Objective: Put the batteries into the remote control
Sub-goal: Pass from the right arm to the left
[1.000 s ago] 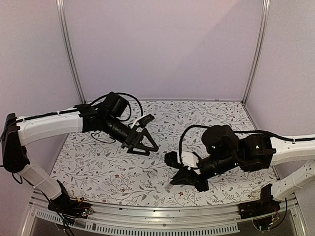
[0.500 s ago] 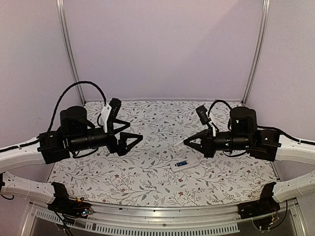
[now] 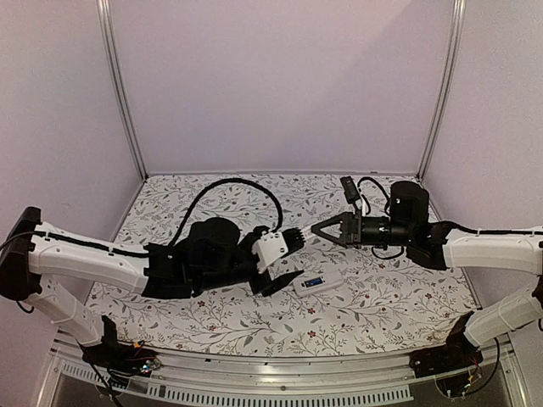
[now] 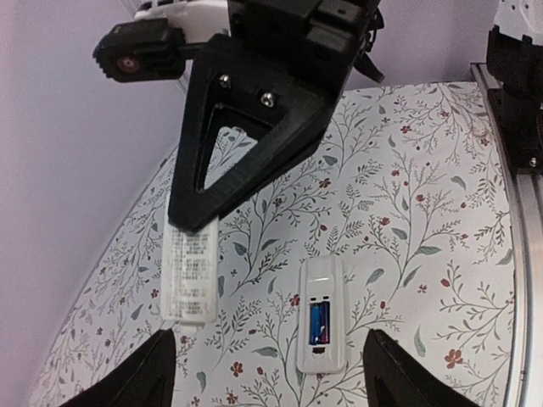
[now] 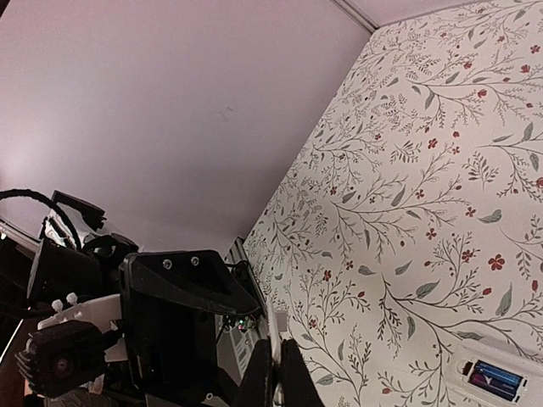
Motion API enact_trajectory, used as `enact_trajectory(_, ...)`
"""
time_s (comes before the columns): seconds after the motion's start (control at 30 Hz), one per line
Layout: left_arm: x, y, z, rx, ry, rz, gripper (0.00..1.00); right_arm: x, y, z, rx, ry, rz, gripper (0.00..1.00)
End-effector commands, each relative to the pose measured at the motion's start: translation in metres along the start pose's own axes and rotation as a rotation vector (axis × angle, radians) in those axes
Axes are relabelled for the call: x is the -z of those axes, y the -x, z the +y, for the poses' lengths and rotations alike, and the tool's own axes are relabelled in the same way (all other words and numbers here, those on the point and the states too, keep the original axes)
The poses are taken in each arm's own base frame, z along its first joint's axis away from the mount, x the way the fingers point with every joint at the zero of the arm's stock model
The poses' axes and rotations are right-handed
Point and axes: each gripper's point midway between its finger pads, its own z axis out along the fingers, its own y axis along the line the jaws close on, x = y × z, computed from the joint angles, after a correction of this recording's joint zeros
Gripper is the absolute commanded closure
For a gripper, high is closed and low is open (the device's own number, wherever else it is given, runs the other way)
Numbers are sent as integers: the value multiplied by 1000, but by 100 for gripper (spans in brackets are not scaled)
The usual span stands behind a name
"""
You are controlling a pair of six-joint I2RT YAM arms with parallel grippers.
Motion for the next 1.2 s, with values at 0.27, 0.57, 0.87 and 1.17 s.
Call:
enact_trajectory(0.27, -24, 29, 19, -175, 107, -45, 42, -12, -7, 8, -118, 159, 25, 100)
enact_trajectory(0.57, -17, 14, 35, -160, 120, 4, 53, -9, -6, 14, -116, 205, 23, 100)
enact_trajectory(0.87, -12, 14, 43, -134, 128, 0, 57, -10, -6, 17, -132, 252, 24, 100)
enact_trajectory(1.17, -9, 13, 41, -137, 95, 12, 73, -11, -7, 17, -138, 258, 26, 100)
